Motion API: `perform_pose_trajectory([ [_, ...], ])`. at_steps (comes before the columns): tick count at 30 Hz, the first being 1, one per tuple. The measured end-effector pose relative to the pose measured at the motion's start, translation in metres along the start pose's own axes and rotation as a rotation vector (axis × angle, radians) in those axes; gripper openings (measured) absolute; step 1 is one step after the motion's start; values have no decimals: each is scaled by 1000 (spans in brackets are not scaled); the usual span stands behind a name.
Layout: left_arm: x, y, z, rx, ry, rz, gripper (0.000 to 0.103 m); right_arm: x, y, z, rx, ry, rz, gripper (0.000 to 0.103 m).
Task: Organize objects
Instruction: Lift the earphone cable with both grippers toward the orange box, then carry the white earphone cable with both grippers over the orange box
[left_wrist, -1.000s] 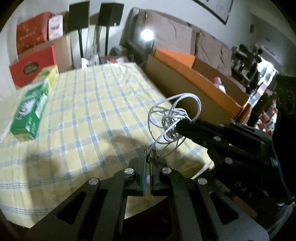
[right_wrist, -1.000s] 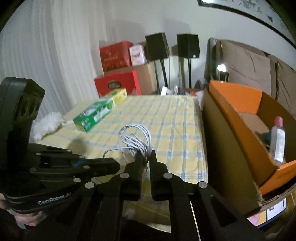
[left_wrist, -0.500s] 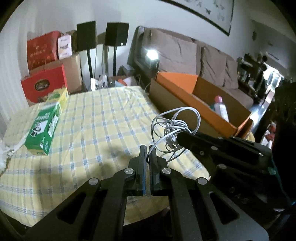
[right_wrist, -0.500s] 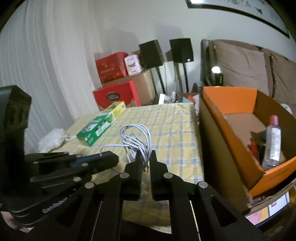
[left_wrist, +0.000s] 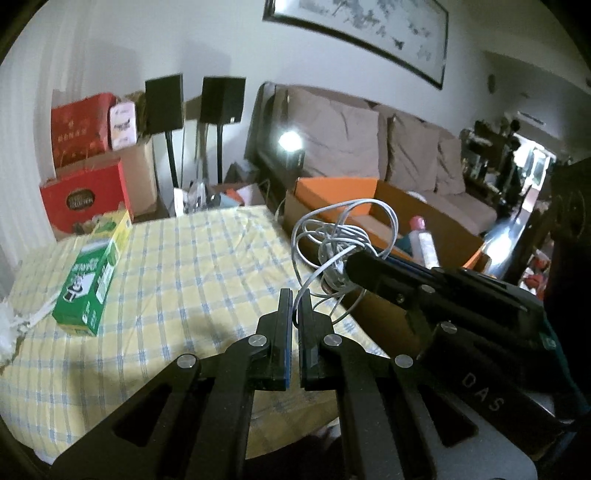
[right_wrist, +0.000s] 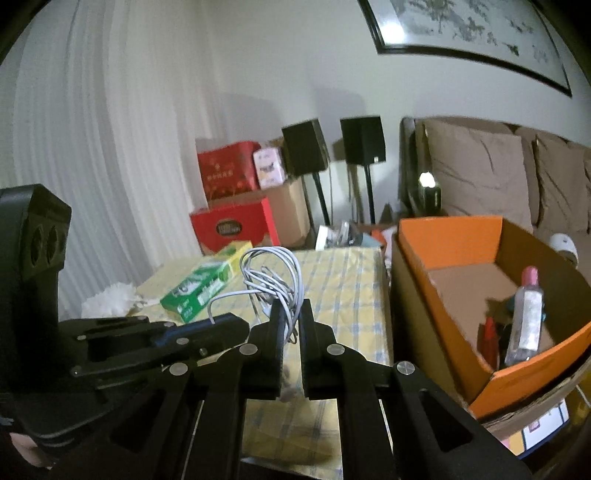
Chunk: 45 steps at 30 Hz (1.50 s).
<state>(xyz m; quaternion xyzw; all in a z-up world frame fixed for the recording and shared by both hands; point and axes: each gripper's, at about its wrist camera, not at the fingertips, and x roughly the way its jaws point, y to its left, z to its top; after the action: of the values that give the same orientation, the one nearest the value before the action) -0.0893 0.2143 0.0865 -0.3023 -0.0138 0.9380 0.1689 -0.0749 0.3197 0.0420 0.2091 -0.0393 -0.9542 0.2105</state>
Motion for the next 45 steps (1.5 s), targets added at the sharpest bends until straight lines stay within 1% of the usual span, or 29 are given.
perform_pose_trajectory([
  [5, -11, -3, 5, 3, -55, 10, 2, -11, 2, 8, -4, -45, 3, 6],
  [10, -26, -11, 11, 33, -99, 27, 2, -24, 9, 16, -38, -85, -3, 6],
  [16, -45, -21, 19, 61, -160, 40, 2, -41, 12, 26, -42, -129, 3, 6],
  [20, -50, -26, 22, 81, -165, 73, 2, -48, 11, 31, -44, -138, -8, 6],
  [25, -58, -29, 25, 76, -188, 84, 2, -56, 19, 35, -89, -157, -24, 6],
  [29, -68, -29, 29, 66, -215, 85, 2, -66, 27, 39, -121, -185, -30, 6],
  [32, -72, -32, 30, 74, -230, 98, 3, -73, 30, 42, -137, -210, -37, 6],
  [36, -76, -31, 30, 59, -241, 97, 3, -74, 29, 43, -132, -214, -38, 6],
  [45, -85, -39, 31, 67, -272, 110, 3, -79, 25, 48, -104, -222, -42, 6],
])
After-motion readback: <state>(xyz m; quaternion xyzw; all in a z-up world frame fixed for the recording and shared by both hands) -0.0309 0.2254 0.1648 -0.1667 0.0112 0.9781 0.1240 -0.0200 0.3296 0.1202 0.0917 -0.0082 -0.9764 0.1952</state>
